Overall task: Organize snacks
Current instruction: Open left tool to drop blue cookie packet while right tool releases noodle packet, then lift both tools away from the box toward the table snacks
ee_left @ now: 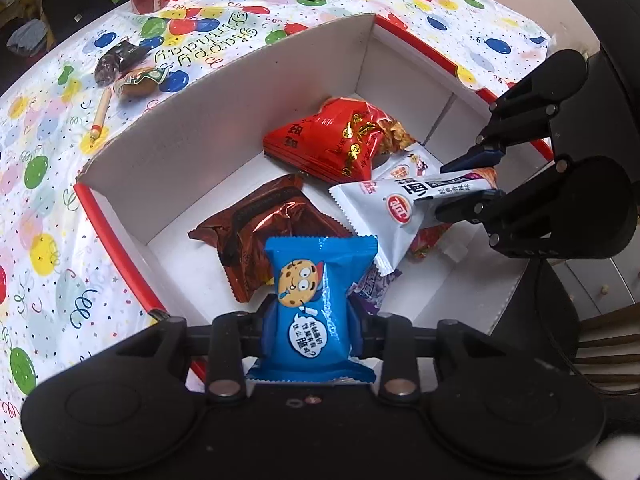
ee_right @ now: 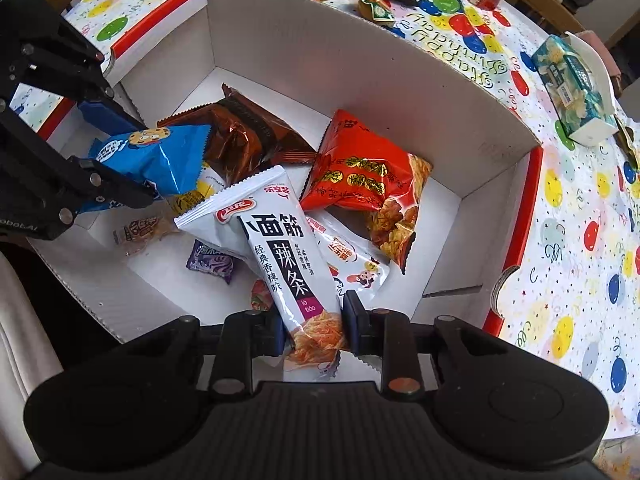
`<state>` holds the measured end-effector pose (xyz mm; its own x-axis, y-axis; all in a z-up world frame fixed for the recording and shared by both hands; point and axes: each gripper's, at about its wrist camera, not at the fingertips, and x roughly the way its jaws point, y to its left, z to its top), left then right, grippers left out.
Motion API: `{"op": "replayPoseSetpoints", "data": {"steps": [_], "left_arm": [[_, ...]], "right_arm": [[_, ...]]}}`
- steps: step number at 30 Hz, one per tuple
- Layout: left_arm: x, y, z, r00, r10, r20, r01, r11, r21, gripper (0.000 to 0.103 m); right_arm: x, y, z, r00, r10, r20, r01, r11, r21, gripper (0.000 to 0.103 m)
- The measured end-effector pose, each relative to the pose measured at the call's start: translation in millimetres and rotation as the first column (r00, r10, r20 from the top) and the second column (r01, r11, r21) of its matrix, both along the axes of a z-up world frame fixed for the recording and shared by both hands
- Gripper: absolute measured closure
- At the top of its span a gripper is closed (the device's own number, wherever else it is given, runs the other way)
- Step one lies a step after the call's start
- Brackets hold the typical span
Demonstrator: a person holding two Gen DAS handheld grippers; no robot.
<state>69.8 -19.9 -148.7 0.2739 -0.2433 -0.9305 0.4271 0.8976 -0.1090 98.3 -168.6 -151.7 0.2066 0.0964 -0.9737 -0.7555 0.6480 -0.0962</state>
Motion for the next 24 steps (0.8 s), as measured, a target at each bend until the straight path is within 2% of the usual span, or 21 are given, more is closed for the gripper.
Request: {"op": "replayPoseSetpoints", "data": {"steps": [5,9,11,13,20,22,24], "left_arm": [[-1,3,1,1.000,0.017,0.002,-0.017,1.000,-0.008,0.061],[-3,5,5,1.000,0.017,0.018,-0.017,1.000,-0.018,0.057],[-4,5,10,0.999,0.019,0.037,-0.019,1.000,-0.019,0.048],[-6,8,15,0.998,0.026,0.061,-0.024,0.999,-0.021,0.042],[-7,19,37,0.991,0.069,0.117,-0.062,0.996,-0.060,0.041],[-7,22,46,0.986,0.084,0.142,-0.075,0.995,-0.072,0.040],[-5,26,55,0.980,0.102,0.172,-0.090,0.993,-0.080,0.036]], "right_arm": [[1,-1,6,1.000,-0.029,-0.010,0.030,0.999,0.023,0.074],[-1,0,14,0.999,-0.041,-0.010,0.041,0.998,0.047,0.072],[-1,-1,20,0.998,-0.056,-0.008,0.057,0.996,0.064,0.064],[-2,-2,27,0.997,-0.073,-0.003,0.073,0.994,0.085,0.045],[-2,-4,57,0.993,-0.118,0.028,0.112,0.981,0.160,0.042],[1,-4,67,0.990,-0.141,0.032,0.133,0.973,0.187,0.036],[4,-5,75,0.986,-0.164,0.037,0.152,0.965,0.214,0.034]]}}
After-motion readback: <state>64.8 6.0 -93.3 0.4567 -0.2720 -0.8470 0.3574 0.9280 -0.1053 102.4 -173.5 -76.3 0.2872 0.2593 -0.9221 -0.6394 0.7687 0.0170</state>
